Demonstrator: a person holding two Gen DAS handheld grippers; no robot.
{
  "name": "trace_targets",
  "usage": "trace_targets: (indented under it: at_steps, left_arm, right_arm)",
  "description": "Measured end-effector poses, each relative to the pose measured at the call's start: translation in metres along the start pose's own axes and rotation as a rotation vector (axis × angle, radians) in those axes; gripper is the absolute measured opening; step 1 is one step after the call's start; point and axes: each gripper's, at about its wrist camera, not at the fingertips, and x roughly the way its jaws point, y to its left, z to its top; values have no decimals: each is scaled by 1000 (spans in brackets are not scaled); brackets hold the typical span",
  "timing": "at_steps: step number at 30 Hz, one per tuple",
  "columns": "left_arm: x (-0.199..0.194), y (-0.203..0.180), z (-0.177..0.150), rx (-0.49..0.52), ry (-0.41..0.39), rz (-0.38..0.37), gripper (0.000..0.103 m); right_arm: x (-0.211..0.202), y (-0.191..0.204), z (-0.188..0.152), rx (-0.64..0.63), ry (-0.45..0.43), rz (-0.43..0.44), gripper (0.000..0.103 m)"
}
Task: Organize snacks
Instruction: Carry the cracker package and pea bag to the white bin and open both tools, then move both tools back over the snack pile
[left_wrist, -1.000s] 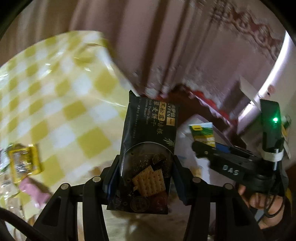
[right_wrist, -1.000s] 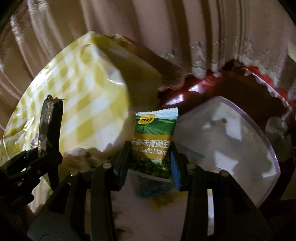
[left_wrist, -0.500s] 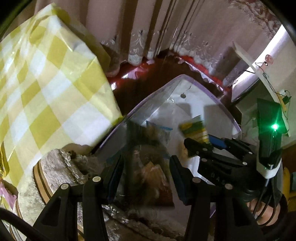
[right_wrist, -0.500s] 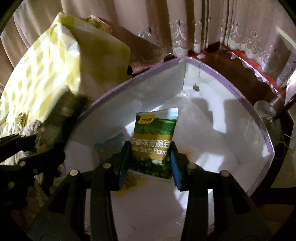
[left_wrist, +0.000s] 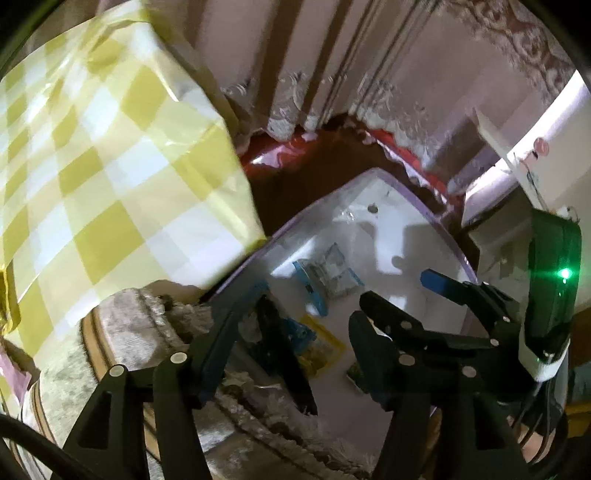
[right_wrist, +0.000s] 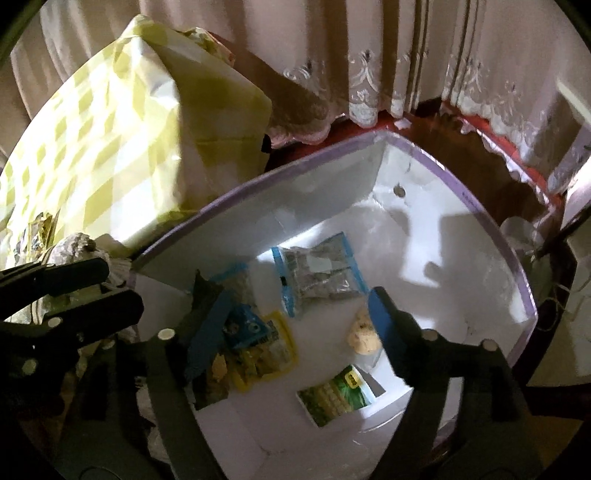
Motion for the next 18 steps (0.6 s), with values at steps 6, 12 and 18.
trace_targets:
  at_steps: [6, 12, 18]
  left_arm:
    - [-23, 22, -7, -67, -70, 46, 65]
    - [-49, 36, -16, -107, -155, 75, 66]
    - [-76, 61, -34, -183, -242, 100, 66]
  right_arm:
    - [-11, 15, 6, -43, -30, -11, 88]
    - [-19, 32, 8, -68, -41, 26, 88]
    - [-28, 52, 10, -80, -55, 69, 88]
